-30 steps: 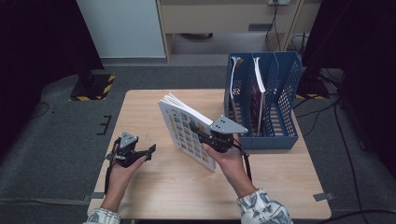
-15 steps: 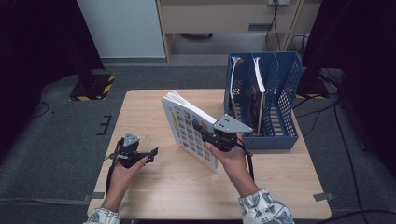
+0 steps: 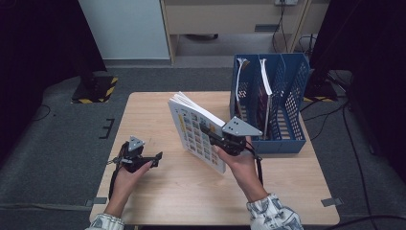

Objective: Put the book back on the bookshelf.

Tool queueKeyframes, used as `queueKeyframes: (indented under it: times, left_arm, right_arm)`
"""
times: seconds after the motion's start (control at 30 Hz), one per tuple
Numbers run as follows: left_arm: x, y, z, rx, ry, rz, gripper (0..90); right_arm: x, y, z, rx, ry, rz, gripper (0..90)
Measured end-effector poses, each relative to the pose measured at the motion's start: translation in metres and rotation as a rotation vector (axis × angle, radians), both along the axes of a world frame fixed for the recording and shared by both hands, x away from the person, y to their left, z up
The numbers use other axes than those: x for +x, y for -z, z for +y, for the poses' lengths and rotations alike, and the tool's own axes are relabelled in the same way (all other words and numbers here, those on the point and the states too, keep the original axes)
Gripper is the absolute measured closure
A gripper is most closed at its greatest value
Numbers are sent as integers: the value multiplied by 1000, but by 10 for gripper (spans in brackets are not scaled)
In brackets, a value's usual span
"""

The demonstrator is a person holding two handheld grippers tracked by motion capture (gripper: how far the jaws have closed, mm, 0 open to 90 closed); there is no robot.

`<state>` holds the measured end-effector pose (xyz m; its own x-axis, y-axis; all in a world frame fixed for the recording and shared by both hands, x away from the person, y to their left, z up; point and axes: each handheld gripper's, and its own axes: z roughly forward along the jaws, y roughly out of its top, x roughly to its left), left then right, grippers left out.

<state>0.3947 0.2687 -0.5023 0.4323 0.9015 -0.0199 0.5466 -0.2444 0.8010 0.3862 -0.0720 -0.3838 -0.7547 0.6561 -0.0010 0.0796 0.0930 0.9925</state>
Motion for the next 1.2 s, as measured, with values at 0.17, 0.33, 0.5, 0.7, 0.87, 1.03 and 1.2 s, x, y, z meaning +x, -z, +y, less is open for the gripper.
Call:
queueKeyframes:
  times: [0.17, 0.33, 0.5, 0.7, 0.87, 1.03, 1.2]
  left_arm:
    - [0, 1, -1, 9, -1, -2, 58]
    - [0, 2, 0, 18, 1, -3, 58]
    - [1, 2, 1, 20, 1, -2, 58]
    - [2, 3, -2, 38, 8, 4, 58]
    - [1, 4, -1, 37, 6, 10, 58]
    - [2, 5, -2, 41, 7, 15, 58]
    - [1, 5, -4, 49, 12, 12, 57]
  right_arm:
    - [0, -2, -5, 7, 8, -1, 736]
    - [-1, -3, -8, 2, 8, -3, 736]
    - [-3, -5, -12, 6, 9, -3, 736]
    - [-8, -8, -21, 5, 14, -9, 736]
    - [-8, -7, -29, -2, 30, -12, 736]
    - [-10, -8, -34, -2, 31, -12, 736]
    - [-12, -5, -41, -4, 33, -2, 736]
